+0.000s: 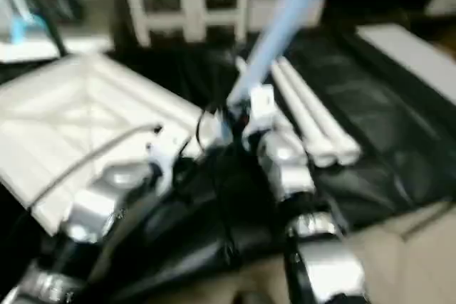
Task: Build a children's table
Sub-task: Insert table leg to table base
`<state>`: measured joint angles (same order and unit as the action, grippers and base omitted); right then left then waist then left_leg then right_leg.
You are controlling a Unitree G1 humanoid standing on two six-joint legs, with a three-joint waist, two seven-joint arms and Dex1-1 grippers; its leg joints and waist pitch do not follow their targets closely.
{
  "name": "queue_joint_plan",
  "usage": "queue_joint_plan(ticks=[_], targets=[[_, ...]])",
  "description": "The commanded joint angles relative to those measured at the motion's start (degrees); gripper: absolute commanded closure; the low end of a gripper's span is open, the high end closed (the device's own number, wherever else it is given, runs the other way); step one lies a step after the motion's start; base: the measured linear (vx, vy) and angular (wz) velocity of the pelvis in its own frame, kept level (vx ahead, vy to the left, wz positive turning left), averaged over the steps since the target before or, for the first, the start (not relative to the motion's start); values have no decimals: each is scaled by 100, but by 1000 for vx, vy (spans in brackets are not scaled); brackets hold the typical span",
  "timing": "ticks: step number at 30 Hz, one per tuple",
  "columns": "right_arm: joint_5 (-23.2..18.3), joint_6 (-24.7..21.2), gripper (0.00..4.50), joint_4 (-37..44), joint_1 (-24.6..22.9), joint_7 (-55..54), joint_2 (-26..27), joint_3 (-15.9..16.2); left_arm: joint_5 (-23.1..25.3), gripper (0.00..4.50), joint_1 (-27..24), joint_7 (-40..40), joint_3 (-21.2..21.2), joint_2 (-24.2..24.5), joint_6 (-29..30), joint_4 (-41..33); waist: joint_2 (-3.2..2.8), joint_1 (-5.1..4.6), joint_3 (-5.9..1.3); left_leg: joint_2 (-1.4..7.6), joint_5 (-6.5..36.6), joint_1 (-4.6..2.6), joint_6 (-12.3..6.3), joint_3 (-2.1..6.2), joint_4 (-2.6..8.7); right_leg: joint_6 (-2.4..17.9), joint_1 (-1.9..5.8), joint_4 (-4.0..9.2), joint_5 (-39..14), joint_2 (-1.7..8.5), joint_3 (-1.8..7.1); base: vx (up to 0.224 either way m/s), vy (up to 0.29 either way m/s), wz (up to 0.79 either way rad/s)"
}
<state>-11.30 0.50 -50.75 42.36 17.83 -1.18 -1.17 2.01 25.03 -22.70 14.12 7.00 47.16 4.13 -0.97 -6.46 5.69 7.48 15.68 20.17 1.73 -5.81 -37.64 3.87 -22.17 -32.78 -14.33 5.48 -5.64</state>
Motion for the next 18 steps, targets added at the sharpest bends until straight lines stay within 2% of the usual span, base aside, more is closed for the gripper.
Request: queue_joint_plan(ticks=[1,2,3,4,6,7,8,9,10,11,13,14,15,16,18], targets=[[277,-387,264,-665,-323,-119,101,277,-55,450,235,-34,84,-100,-48,-267,-72,-70,-136,487,3858,-68,137,193,946,396,128,345,-1646,258,88,0,0,0],[289,-404,264,-654,-318,-150,111,248,-32,450,208,-34,98,-62,-26,-290,-56,-82,-131,454,3947,-125,157,169,922,291,89,412,-2014,265,72,0,0,0],[307,-416,264,-638,-322,-153,102,239,-24,450,172,-51,100,-19,-18,-319,-41,-119,-119,411,4008,-174,172,160,895,92,66,494,-2580,285,39,0,0,0],[314,-429,264,-624,-327,-149,88,228,-26,450,141,-69,86,23,-12,-341,-42,-147,-130,389,3848,-168,133,155,892,-45,113,543,-2838,323,29,0,0,0],[315,-432,264,-613,-333,-126,71,218,-29,450,107,-107,87,78,-39,-379,-17,-146,-146,388,3497,-142,35,142,905,-78,154,587,-2836,370,59,0,0,0],[330,-372,264,-570,-341,-28,23,239,-60,450,53,-214,114,191,-65,-437,-3,-130,-143,383,3249,-145,-12,120,894,-50,142,628,-2889,413,83,0,0,0],[332,-267,264,-452,-344,248,-54,257,-88,450,-58,-522,225,447,-371,-518,-8,-125,-145,380,3115,-136,-41,110,887,-30,143,643,-2928,430,95,0,0,0],[332,-212,264,-357,-332,439,-128,279,-142,450,-140,-773,283,613,-556,-568,2,-99,-160,389,2806,-95,-116,107,881,24,171,664,-2931,479,127,0,0,0],[334,-180,264,-279,-316,585,-194,297,-198,450,-207,-983,319,740,-685,-609,-6,-83,-167,423,2448,-14,-170,108,893,183,210,613,-2704,511,179,0,0,0],[303,-190,264,-204,-302,784,-254,308,-219,450,-263,-1147,351,859,-814,-646,-10,-71,-162,445,2343,-3,-177,101,900,275,198,590,-2587,503,190,0,0,0],[212,-272,264,23,-259,1410,-468,361,-335,450,-446,-1738,462,1233,-1254,-805,9,-19,-213,492,1618,-2,-278,8,867,716,194,509,-1740,479,252,0,0,0],[212,-272,264,23,-259,1410,-468,361,-335,450,-446,-1738,462,1233,-1254,-805,2,11,-222,510,1476,7,-329,6,870,803,204,480,-1597,473,257,0,0,0],[199,-294,264,54,-255,1504,-503,373,-361,450,-474,-1831,477,1286,-1314,-837,8,21,-210,525,1347,15,-389,-52,880,894,196,463,-1562,457,273,0,0,0],[115,-455,264,267,-237,2175,-772,473,-573,450,-674,-2492,588,1658,-1630,-1087,42,65,-225,514,1532,-39,-381,-81,879,887,162,491,-1812,425,270,0,0,0],[59,-649,265,469,-239,2979,-1148,635,-745,450,-841,-3005,659,1998,-1696,-1276,57,78,-248,533,1581,30,-368,-99,876,862,172,418,-1908,413,333,29,-12,0]])
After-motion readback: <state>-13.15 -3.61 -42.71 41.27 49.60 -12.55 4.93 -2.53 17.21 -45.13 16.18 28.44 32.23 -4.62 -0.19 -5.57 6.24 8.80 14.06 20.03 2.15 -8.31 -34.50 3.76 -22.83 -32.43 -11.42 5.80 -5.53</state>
